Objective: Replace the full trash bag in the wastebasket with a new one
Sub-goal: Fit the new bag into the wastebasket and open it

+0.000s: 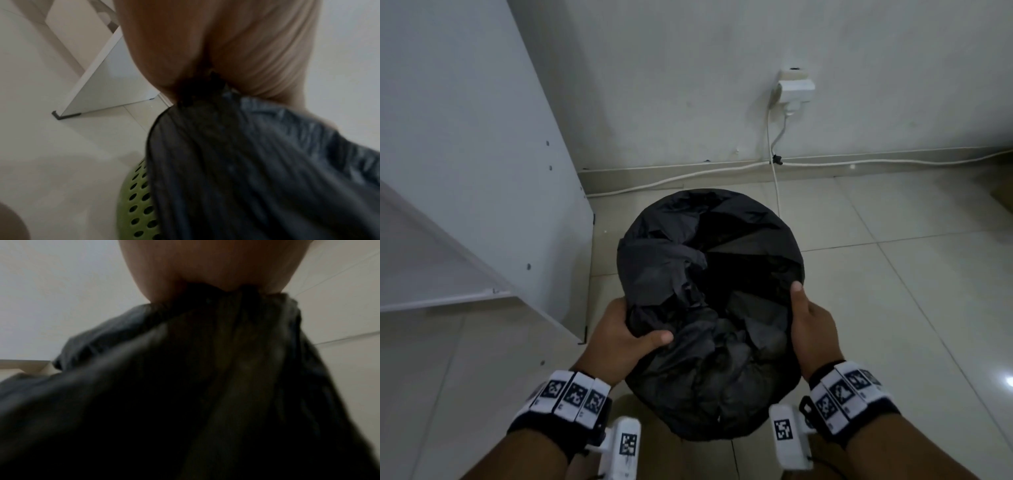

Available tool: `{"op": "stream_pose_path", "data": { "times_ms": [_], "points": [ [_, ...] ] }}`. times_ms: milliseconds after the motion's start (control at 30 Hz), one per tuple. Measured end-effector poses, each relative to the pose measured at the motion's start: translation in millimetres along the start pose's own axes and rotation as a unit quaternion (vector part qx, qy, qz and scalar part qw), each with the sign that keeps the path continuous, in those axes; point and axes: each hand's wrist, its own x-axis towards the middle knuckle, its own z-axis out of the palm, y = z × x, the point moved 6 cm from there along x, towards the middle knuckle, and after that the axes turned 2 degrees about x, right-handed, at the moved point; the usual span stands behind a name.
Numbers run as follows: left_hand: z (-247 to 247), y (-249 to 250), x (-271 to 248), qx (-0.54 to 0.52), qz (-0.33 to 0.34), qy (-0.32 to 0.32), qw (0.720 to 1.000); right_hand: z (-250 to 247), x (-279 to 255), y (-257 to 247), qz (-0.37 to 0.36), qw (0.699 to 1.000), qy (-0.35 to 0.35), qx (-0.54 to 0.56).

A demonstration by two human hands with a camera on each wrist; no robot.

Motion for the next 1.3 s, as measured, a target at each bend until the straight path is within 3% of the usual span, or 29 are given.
{"op": "stream_pose_path", "data": {
  "times_ms": [133, 267, 567, 733, 867, 1067, 1167, 1300],
  "points": [
    [-8.3, 6.0, 3.4, 0.037, 0.017, 0.026, 0.999, 6.3, -1.2, 6.2, 0.008, 0.996, -0.053, 0.07],
    [-9.8, 19.4, 10.6, 0.04, 0.047, 0.025, 0.998, 20.0, -6.6, 9.6, -0.019, 0.99, -0.126, 0.059],
    [-2.8, 19.4, 24.1, 0.065, 0.031, 0.068, 0.995, 25.0, -4.2, -20.4, -0.044, 0.995, -0.052, -0.068],
    [0.9, 18.1, 28.2, 0.087, 0.025, 0.095, 0.991, 38.1, -4.5, -11.6, -0.008, 0.991, -0.105, 0.078],
    [5.6, 25.8, 24.3, 0.067, 0.037, 0.101, 0.992, 46.5, -10.7, -5.6, -0.032, 0.979, -0.16, 0.126],
    [21.5, 31.9, 17.6, 0.0, -0.011, 0.129, 0.992, 43.4, -11.6, -17.3, -0.053, 0.994, -0.041, 0.09],
    [25.0, 22.1, 18.8, -0.081, -0.066, 0.138, 0.985, 47.0, -7.4, -12.0, 0.006, 0.989, -0.037, 0.141],
    [29.6, 21.3, 20.7, -0.126, -0.101, 0.126, 0.979, 57.4, -6.9, -5.7, 0.105, 0.955, -0.097, 0.259]
  ]
}}
